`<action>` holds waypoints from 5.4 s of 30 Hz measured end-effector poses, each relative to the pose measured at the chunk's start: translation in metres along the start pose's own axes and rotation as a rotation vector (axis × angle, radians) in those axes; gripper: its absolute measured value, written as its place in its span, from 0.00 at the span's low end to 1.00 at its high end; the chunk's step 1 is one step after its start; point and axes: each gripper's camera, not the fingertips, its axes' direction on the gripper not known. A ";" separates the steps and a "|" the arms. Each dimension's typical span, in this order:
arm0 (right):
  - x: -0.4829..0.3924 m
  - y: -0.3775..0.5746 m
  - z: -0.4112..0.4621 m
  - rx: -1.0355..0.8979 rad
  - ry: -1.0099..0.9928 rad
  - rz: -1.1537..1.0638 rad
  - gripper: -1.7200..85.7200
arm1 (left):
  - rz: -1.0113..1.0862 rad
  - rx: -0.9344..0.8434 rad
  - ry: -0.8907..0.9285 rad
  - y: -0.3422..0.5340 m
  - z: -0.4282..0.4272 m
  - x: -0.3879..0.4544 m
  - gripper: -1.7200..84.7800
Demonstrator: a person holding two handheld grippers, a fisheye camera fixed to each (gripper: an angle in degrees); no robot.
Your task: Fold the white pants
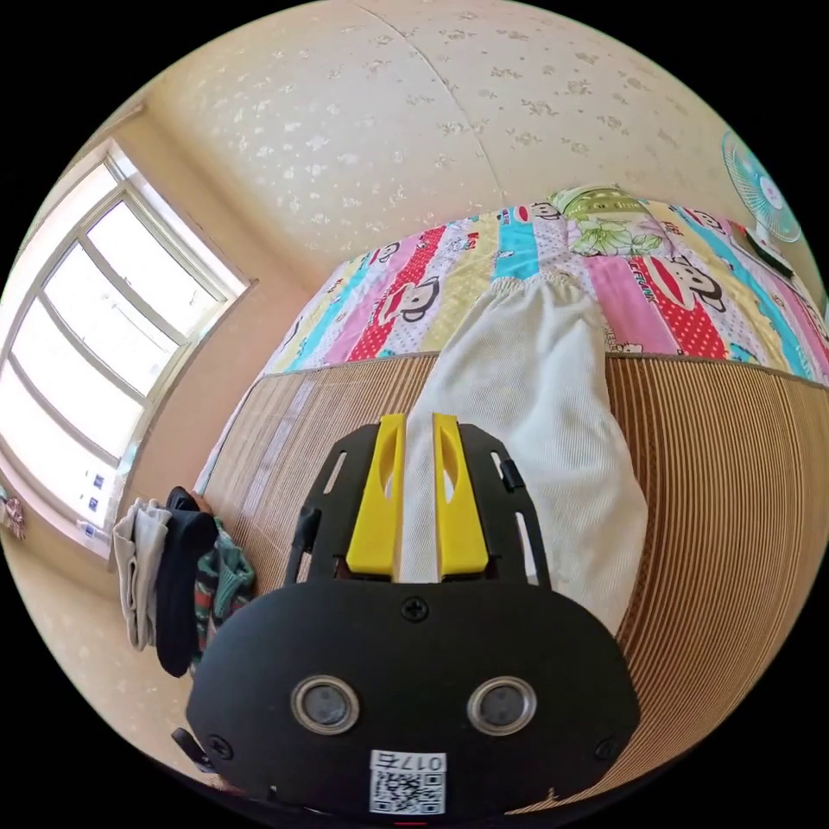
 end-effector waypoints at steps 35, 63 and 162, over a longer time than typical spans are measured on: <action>0.008 0.437 -0.180 -0.440 -0.116 -0.020 0.10 | -0.055 -0.215 -0.200 0.001 -0.025 0.034 0.12; 0.207 0.413 -0.244 -0.273 -0.288 0.226 0.18 | 0.091 -0.141 -0.124 -0.074 0.027 0.070 0.23; 0.068 0.294 -0.078 -0.403 -0.399 0.130 0.15 | -0.026 0.220 -0.415 -0.154 -0.134 0.125 0.17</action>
